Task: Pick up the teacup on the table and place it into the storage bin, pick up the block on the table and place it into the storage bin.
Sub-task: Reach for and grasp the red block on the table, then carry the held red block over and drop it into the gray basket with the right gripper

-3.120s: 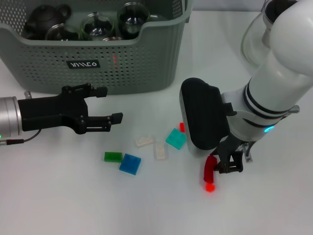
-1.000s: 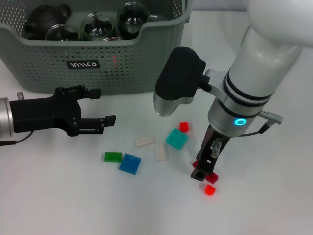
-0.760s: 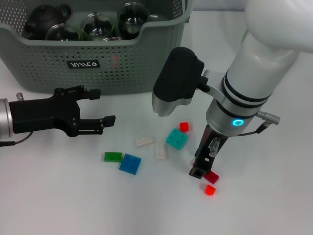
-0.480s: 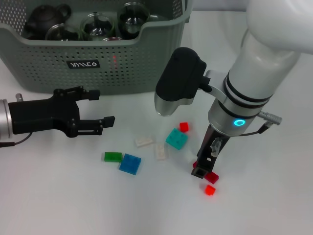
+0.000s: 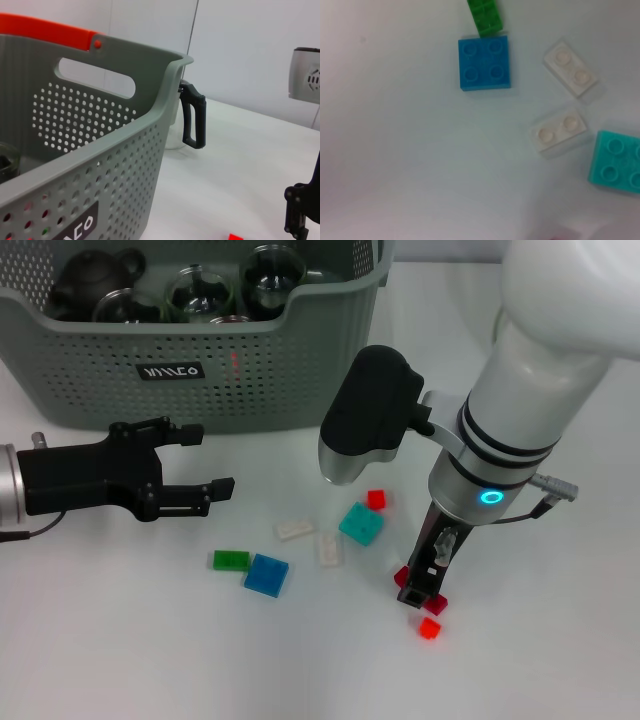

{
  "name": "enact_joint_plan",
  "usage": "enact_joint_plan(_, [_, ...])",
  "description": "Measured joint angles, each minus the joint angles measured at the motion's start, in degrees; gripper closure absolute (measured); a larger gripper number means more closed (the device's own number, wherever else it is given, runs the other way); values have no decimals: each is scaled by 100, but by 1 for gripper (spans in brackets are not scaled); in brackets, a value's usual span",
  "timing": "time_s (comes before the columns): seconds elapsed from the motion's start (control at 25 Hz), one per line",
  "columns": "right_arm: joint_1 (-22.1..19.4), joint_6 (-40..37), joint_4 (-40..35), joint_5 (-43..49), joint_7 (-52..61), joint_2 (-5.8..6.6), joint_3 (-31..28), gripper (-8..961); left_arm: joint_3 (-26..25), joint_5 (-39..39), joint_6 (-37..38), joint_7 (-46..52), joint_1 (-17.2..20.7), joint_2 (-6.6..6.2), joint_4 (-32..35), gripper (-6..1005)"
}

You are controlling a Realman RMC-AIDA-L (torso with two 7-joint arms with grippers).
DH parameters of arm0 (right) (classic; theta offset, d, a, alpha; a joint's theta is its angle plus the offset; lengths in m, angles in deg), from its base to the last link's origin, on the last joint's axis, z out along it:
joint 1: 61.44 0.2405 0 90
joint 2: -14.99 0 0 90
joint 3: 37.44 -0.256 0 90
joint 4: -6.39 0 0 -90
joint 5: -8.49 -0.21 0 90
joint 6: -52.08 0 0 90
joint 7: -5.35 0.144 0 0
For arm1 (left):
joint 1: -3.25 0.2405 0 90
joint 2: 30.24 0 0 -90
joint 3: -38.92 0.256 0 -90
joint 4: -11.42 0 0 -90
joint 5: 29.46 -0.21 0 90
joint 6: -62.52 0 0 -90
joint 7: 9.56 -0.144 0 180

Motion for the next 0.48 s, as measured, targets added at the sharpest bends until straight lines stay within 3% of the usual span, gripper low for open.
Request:
enact_joint_plan(0.4, [6, -56, -43, -1, 10, 0, 64, 561, 0, 0, -42, -13, 0, 4, 0, 127])
enact_joint_plan(0.48, [3, -58, -51, -1, 11, 0, 74, 637, 0, 2, -42, -18, 0, 4, 0, 127])
